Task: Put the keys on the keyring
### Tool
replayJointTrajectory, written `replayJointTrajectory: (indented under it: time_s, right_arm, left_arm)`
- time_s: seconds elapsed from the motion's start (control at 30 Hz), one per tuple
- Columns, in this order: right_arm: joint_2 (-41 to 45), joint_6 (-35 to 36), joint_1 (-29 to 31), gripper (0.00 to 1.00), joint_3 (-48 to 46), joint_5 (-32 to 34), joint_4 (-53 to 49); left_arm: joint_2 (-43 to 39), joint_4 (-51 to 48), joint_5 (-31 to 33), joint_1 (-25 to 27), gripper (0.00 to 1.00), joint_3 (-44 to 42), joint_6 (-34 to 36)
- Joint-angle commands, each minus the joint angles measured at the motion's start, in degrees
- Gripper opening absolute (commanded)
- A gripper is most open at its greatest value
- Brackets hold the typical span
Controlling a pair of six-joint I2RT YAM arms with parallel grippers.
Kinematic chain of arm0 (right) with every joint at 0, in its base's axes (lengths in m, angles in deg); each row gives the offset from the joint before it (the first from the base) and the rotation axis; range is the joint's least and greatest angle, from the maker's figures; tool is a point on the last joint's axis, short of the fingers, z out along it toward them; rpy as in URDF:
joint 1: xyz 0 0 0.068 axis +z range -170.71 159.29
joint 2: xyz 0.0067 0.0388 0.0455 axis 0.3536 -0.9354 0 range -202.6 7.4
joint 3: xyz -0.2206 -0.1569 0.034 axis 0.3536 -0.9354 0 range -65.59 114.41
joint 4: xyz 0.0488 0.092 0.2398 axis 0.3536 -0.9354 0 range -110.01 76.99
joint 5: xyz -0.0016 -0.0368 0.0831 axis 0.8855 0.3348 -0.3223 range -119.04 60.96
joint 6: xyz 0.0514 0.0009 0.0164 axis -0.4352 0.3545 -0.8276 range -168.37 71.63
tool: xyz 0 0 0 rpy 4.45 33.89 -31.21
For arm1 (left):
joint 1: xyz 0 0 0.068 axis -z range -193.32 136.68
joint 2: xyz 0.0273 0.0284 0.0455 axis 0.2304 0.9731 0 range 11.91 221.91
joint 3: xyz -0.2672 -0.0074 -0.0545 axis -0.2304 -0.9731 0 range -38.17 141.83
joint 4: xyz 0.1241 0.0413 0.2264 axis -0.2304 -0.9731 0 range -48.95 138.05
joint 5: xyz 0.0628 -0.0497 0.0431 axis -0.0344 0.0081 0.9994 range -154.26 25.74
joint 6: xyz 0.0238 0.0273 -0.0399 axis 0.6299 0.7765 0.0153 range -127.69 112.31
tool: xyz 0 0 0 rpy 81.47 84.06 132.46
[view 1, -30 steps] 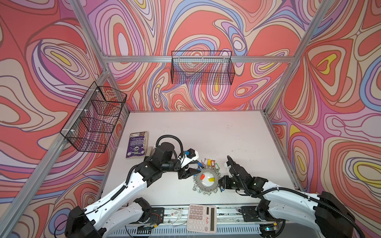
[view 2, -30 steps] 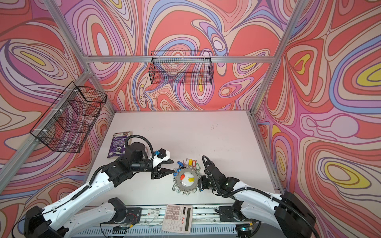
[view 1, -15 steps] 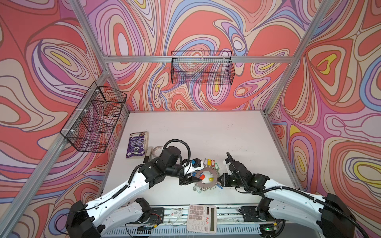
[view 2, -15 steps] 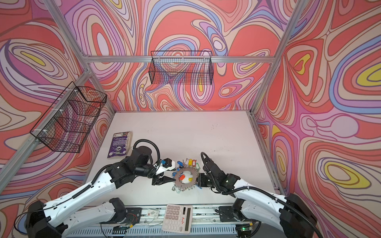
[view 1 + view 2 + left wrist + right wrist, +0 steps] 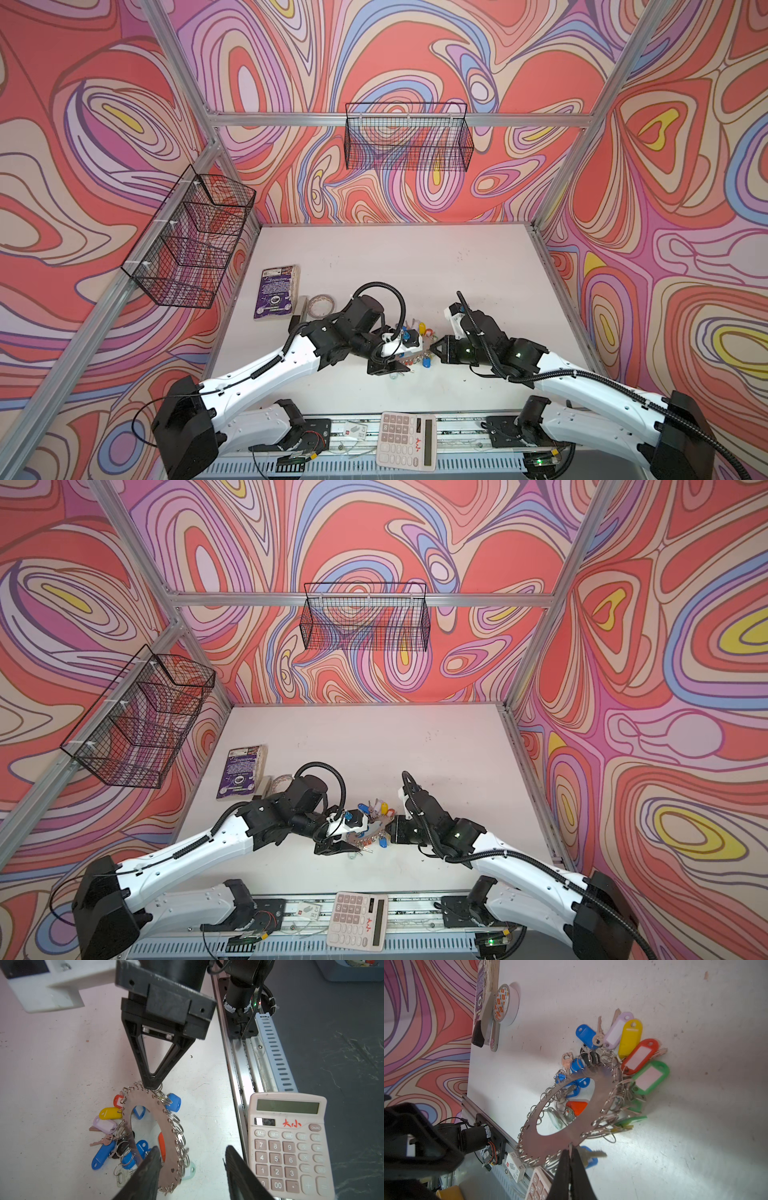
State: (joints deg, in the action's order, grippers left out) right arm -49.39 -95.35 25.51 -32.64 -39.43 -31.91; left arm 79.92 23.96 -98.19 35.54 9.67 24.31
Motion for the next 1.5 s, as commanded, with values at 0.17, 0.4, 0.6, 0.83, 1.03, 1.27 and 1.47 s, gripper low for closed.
replayJointTrajectory:
  time_s: [0.17, 0.4, 0.6, 0.83, 1.03, 1.27, 1.47]
  right_arm:
    - [-0.02, -0.35, 0.31, 0.00, 3.17, -0.46, 0.87]
    - [-0.33, -0.27, 0.32, 0.00, 3.79, -0.99, 1.62]
    - [-0.25, -0.30, 0.29, 0.00, 3.99, -1.11, 1.93]
    - [-0.08, -0.30, 0.35, 0.00, 3.70, -1.16, 2.37]
    - [-0.73, 0.04, 0.42, 0.00, 3.61, -0.98, 3.03]
    - [-1.43, 5.50, 0.37, 0.00, 6.58, 1.04, -0.62]
    - [-2.84, 8.06, 0.36, 0.00, 8.62, 0.69, -1.84]
  left_arm:
    - [5.96, 0.32, 6.94, 1.87, 0.54, 2.73, 0.71]
    - [8.25, 2.21, 11.70, 3.15, 0.49, 2.79, -1.94]
    - [10.45, 3.48, 16.46, 3.96, 0.42, 3.32, -3.15]
    - [11.42, 4.55, 17.93, 4.32, 0.28, 3.49, -5.00]
    - [11.54, 3.85, 17.33, 4.76, 0.11, 3.93, -5.75]
    - [10.12, 3.39, 17.63, 5.03, 0.00, 3.22, -9.05]
    - [7.97, 3.88, 18.74, 5.03, 0.00, 1.81, -11.58]
